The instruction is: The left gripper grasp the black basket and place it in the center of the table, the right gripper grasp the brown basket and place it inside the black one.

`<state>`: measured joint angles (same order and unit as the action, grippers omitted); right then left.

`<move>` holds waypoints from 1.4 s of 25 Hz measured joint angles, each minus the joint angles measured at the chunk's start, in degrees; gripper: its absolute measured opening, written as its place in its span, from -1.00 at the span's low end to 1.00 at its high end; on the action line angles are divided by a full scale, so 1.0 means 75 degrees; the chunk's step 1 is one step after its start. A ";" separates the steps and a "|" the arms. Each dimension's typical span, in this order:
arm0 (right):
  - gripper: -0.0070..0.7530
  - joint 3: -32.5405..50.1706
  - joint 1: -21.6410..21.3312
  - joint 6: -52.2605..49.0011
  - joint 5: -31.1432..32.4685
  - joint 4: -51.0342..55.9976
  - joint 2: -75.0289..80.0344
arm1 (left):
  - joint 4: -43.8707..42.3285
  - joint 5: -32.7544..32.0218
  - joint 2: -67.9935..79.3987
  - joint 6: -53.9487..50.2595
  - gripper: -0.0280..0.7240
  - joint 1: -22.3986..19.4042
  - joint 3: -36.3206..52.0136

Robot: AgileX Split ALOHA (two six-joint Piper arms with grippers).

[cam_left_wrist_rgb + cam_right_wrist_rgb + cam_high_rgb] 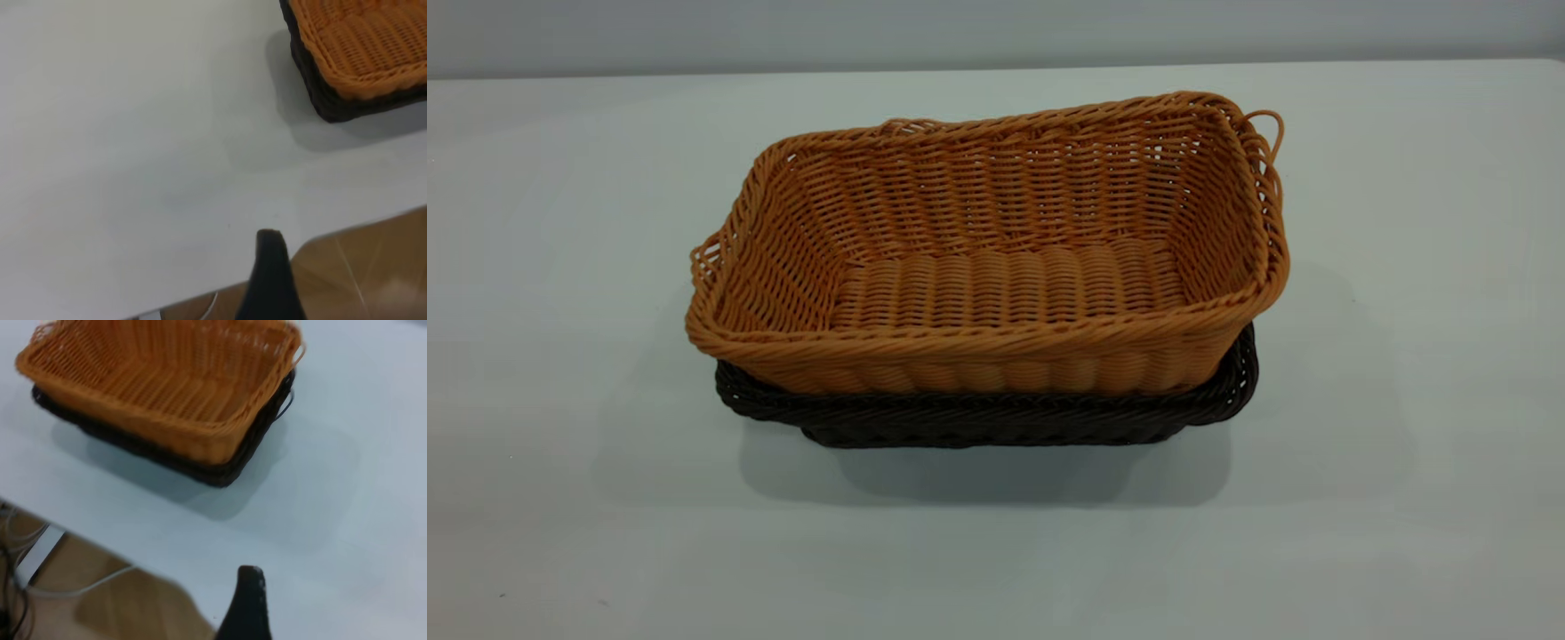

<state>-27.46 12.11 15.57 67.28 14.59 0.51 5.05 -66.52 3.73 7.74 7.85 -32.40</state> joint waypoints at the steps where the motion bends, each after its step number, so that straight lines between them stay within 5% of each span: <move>1: 0.57 0.0014 0.0000 0.0000 -0.0009 -0.0023 -0.0105 | 0.0000 0.0000 -0.0132 0.0000 0.47 0.0000 0.0070; 24: 0.57 0.0041 0.0000 0.0000 -0.0036 0.0000 -0.0194 | 0.0009 0.0247 -0.0336 0.0000 0.47 -0.0016 0.0583; 31: 0.57 0.0041 0.0000 0.0000 -0.0042 0.0000 -0.0194 | -0.0031 0.0255 -0.0336 -0.0017 0.47 -0.0903 0.0583; 35: 0.57 0.0041 0.0000 0.0000 -0.0042 0.0000 -0.0194 | -0.0338 0.0277 -0.0366 -0.0436 0.47 -0.0966 0.0583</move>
<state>-27.16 12.11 15.57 66.96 14.59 -0.94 2.51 -64.45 0.98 4.46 0.61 -28.03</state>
